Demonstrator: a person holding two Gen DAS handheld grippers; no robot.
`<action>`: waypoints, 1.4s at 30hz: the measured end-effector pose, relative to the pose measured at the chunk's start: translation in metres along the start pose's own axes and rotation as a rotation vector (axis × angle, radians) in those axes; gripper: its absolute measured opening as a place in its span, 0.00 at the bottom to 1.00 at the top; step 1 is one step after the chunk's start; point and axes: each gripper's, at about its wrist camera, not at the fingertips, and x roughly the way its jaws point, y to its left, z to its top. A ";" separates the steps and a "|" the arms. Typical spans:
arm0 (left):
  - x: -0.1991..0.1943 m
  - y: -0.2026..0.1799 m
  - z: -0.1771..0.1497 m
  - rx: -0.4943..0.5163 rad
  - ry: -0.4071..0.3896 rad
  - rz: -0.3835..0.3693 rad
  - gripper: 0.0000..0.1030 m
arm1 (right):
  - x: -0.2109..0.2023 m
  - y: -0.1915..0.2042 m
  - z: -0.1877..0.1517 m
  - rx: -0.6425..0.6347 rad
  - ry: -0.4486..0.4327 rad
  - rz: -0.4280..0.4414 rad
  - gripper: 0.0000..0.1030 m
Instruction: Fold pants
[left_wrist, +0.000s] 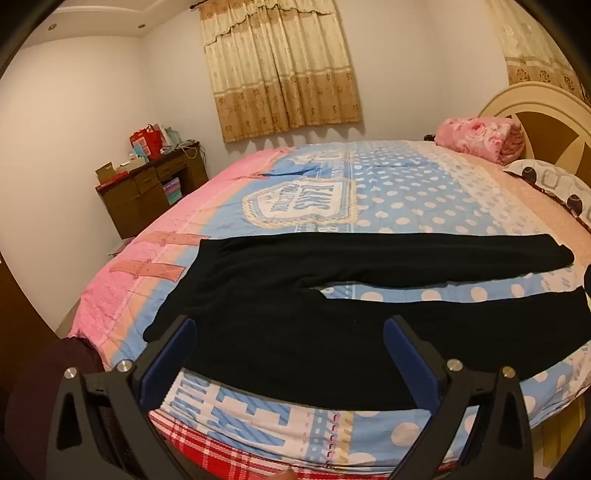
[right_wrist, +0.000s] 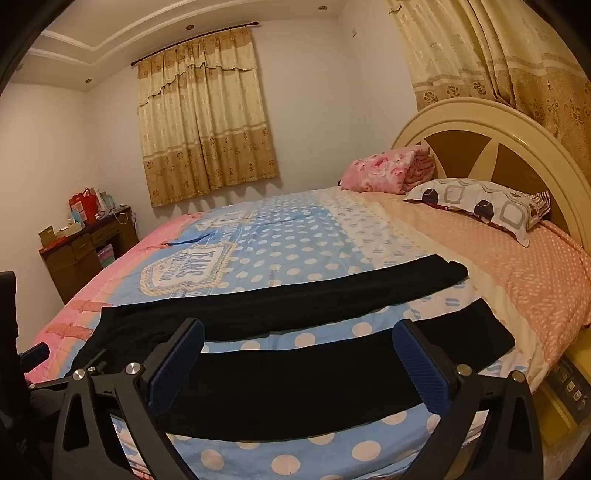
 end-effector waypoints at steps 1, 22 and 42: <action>0.000 0.000 0.000 -0.002 0.006 -0.002 1.00 | 0.000 0.000 0.000 0.005 -0.007 0.003 0.99; 0.001 -0.002 -0.004 -0.014 0.015 -0.014 1.00 | 0.000 -0.003 -0.003 0.006 0.000 0.004 0.99; 0.001 -0.007 -0.007 -0.013 0.018 -0.020 1.00 | 0.006 -0.005 -0.008 0.011 0.014 -0.001 0.99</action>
